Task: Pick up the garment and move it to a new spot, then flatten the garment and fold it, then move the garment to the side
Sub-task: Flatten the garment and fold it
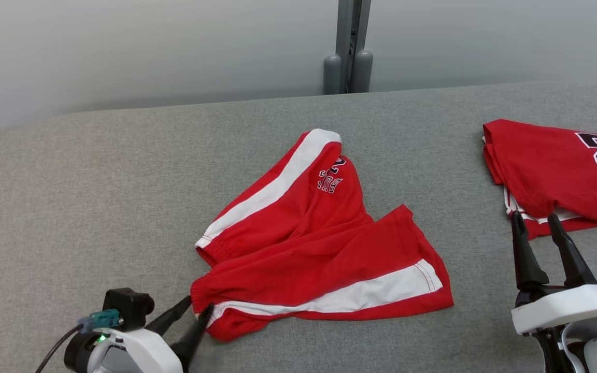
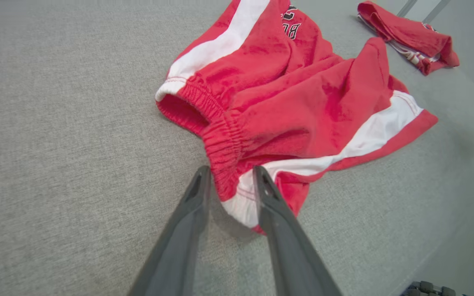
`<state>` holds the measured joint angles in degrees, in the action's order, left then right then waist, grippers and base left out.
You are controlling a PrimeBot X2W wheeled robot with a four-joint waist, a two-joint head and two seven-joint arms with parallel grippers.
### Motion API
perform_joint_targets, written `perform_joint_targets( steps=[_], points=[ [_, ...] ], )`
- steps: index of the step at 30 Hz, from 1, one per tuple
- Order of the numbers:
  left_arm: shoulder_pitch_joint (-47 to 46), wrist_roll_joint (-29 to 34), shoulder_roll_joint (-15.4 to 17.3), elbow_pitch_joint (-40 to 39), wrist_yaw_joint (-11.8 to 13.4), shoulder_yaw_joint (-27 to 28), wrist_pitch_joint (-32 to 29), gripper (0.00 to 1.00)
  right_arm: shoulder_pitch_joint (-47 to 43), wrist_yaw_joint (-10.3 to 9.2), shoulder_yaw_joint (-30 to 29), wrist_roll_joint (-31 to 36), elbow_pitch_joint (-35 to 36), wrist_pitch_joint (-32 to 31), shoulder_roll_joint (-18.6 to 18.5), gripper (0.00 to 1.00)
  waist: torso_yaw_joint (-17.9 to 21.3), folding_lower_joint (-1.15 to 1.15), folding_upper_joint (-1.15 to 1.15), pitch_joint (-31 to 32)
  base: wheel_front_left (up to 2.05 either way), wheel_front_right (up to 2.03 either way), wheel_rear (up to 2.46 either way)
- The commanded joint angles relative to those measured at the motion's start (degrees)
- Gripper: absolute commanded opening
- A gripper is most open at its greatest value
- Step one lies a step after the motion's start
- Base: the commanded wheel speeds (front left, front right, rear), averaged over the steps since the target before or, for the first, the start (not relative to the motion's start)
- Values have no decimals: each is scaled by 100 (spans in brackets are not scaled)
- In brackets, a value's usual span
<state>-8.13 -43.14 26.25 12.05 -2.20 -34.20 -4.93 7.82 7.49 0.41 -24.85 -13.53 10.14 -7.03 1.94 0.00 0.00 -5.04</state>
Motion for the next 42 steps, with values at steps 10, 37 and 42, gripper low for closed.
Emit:
perform_joint_targets(
  steps=[10, 37, 42],
  points=[
    [202, 472, 198, -1376, 728, 545, 995, 100, -171, 1, 74, 0, 123, 146, -24, 100, -240, 0, 0, 206, 0, 0, 0],
    [1015, 1783, -1629, -668, 1100, 2354, 2015, 100, -603, 1, -214, 1194, 815, 510, 267, 100, -242, 0, 0, 351, 0, 0, 0],
    [967, 1982, -1765, -553, 871, 2519, 2015, 100, -521, 1, -284, 1238, 766, 509, 284, 100, -235, 0, 0, 327, 0, 0, 0]
  ],
)
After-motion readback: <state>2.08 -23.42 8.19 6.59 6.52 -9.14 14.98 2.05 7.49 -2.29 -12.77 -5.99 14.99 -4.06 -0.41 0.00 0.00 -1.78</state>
